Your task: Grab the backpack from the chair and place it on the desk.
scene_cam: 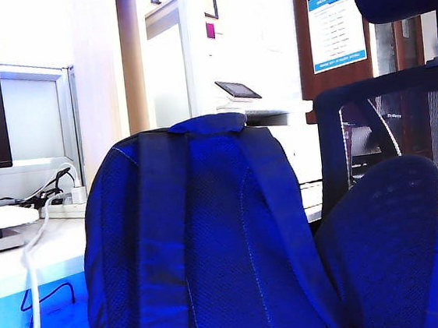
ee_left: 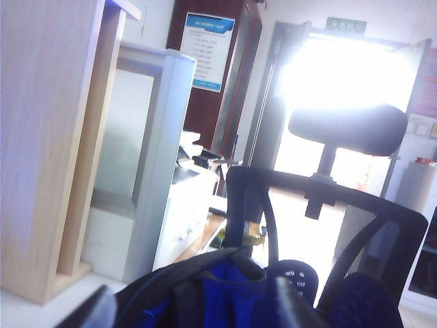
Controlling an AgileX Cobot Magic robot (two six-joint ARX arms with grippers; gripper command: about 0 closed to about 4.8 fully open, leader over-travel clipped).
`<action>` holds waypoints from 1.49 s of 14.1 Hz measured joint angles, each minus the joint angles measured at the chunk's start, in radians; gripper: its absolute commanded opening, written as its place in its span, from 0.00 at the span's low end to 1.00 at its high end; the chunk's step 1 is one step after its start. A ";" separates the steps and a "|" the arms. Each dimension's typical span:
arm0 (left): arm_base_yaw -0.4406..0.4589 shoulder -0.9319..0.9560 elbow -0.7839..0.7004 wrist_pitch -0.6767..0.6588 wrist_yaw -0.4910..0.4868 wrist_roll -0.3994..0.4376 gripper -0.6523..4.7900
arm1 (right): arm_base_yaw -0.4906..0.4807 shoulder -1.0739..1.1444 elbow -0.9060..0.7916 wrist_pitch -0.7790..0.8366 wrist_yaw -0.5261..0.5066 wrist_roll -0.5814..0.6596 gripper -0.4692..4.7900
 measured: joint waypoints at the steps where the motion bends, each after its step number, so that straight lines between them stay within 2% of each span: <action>1: 0.000 0.046 0.019 -0.002 0.014 0.000 0.80 | 0.000 0.000 0.026 -0.001 0.000 0.001 0.31; 3: 0.000 0.201 0.096 -0.009 0.077 0.023 0.80 | 0.000 0.000 0.068 0.001 0.000 0.001 0.31; 4: 0.000 0.294 0.145 -0.008 0.114 0.070 0.80 | 0.000 0.000 0.080 0.000 0.001 0.001 0.37; 5: 0.000 0.405 0.199 -0.004 0.153 0.121 0.81 | 0.000 0.000 0.088 0.000 0.000 0.001 0.49; 7: 0.000 0.628 0.282 0.005 0.220 0.196 1.00 | 0.000 0.000 0.098 0.002 0.006 0.024 0.64; 9: -0.017 0.838 0.340 0.004 0.235 0.266 1.00 | 0.000 0.000 0.111 0.005 0.028 0.055 0.64; 11: -0.045 1.065 0.395 -0.003 0.233 0.356 1.00 | 0.000 0.001 0.124 0.007 0.029 0.082 0.72; 14: -0.072 1.294 0.481 -0.009 0.188 0.466 1.00 | 0.000 0.060 0.178 0.007 0.029 0.107 0.74; 21: -0.070 1.614 0.721 0.037 0.161 0.475 1.00 | 0.001 0.364 0.294 0.045 -0.001 0.110 0.74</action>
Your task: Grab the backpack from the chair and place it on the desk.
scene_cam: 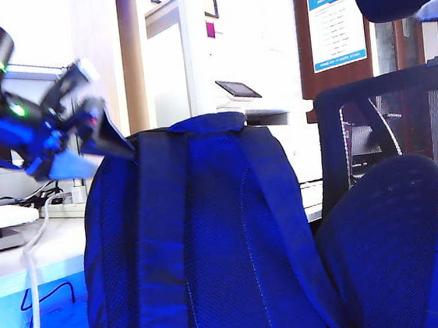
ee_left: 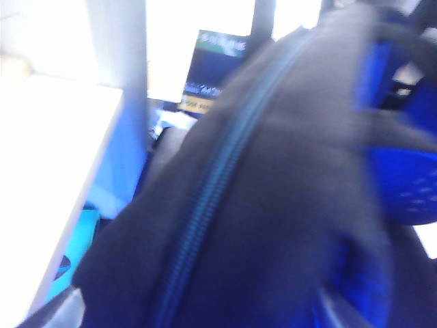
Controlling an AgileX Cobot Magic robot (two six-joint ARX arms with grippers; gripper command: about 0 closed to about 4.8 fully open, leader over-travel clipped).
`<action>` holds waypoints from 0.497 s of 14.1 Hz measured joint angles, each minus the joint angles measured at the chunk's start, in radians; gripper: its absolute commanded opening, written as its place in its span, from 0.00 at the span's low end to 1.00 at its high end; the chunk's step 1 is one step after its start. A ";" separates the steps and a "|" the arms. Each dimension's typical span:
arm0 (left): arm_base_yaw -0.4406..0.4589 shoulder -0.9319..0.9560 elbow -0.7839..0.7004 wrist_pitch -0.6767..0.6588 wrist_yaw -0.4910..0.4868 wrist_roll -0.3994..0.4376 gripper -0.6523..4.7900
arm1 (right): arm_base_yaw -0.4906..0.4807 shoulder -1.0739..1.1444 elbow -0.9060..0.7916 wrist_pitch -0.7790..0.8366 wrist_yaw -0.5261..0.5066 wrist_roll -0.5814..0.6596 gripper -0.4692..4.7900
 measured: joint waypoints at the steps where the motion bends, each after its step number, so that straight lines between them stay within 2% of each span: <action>1: -0.002 0.040 0.026 0.011 -0.002 0.000 0.54 | 0.000 0.005 0.000 0.000 0.000 0.000 0.74; 2: -0.003 0.069 0.039 0.040 -0.005 -0.001 0.11 | 0.000 0.005 0.000 0.000 -0.011 0.000 0.74; 5: -0.007 0.085 0.035 0.098 0.047 -0.008 0.11 | 0.000 0.006 0.000 0.000 -0.138 0.028 0.73; 7: -0.009 0.054 0.030 0.100 0.045 -0.007 0.11 | 0.001 0.006 0.000 0.000 -0.202 0.066 0.73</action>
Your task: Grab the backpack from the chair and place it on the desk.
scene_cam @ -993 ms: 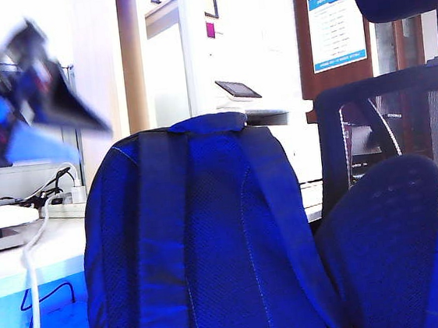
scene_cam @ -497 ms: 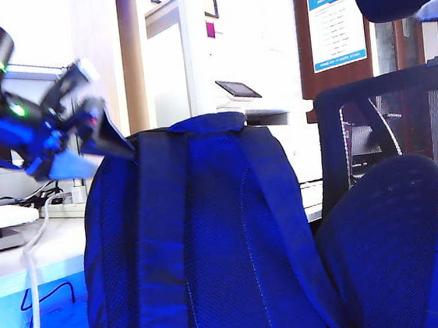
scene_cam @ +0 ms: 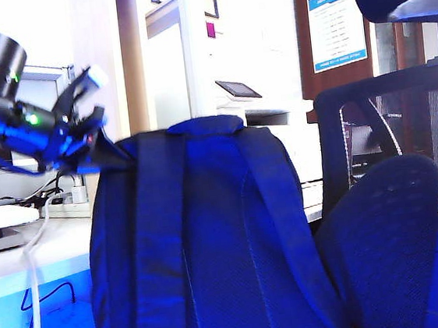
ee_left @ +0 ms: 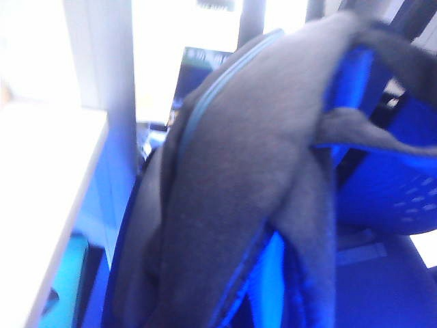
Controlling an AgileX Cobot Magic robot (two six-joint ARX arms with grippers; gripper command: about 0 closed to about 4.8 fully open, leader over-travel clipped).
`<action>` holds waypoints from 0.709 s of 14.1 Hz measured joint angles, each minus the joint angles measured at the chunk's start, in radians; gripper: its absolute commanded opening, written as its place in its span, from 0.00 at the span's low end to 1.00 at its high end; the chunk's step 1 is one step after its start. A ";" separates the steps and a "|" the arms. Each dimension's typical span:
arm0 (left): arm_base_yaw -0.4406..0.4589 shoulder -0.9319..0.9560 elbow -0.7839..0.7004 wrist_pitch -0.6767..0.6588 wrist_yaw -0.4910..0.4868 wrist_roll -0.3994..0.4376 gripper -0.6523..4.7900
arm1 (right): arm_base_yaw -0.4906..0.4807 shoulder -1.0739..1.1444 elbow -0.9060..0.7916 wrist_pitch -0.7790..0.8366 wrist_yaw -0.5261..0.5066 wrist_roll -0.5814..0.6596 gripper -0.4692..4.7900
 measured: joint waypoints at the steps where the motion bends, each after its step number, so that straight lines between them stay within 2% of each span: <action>1: -0.002 -0.029 -0.005 -0.001 -0.003 -0.001 0.11 | 0.000 0.000 0.000 0.000 -0.014 0.004 0.73; 5: -0.006 -0.212 0.049 -0.051 -0.041 -0.087 0.11 | 0.000 0.000 0.000 -0.001 -0.042 0.006 0.73; 7: -0.005 -0.295 0.172 -0.079 -0.040 -0.087 0.11 | 0.000 0.000 0.000 -0.012 -0.066 0.006 0.73; 10: 0.037 -0.358 0.473 -0.049 -0.081 -0.086 0.11 | 0.000 0.000 0.000 -0.019 -0.132 0.007 0.73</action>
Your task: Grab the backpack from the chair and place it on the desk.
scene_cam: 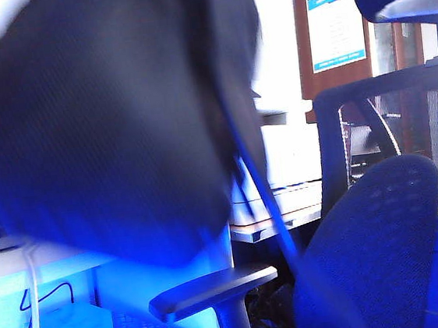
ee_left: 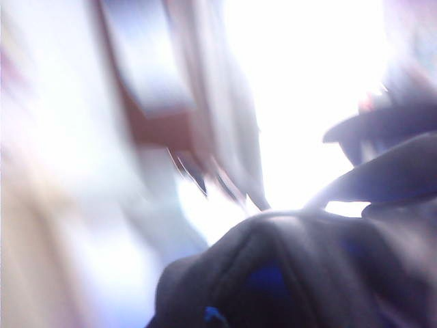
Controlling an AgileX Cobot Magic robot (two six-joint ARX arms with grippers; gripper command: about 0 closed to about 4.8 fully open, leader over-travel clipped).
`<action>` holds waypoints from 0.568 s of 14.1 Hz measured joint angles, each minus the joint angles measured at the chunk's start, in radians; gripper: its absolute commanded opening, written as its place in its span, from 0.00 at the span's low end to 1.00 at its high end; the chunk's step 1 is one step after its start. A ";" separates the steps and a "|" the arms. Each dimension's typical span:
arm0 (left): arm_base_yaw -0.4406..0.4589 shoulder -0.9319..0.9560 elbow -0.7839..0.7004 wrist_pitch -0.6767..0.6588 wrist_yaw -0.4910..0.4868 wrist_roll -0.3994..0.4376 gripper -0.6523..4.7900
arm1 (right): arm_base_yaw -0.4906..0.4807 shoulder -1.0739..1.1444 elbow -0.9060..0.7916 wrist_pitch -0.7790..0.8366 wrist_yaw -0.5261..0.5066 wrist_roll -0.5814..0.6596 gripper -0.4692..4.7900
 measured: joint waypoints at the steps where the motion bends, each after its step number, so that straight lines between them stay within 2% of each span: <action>1: 0.030 -0.009 0.075 -0.006 -0.050 0.024 0.11 | 0.000 -0.001 0.000 0.000 -0.047 0.003 0.73; 2: 0.053 -0.008 0.116 -0.029 -0.080 0.055 0.11 | 0.000 -0.001 0.000 0.000 -0.077 0.011 0.73; 4: 0.164 0.005 0.182 -0.130 -0.124 0.111 0.11 | 0.000 -0.001 0.000 0.000 -0.157 0.026 0.73; 6: 0.330 0.029 0.219 -0.211 -0.181 0.112 0.11 | 0.000 0.000 0.000 0.001 -0.204 0.028 0.73; 8: 0.502 0.061 0.274 -0.187 -0.180 0.109 0.11 | 0.000 0.000 0.000 0.000 -0.219 0.028 0.73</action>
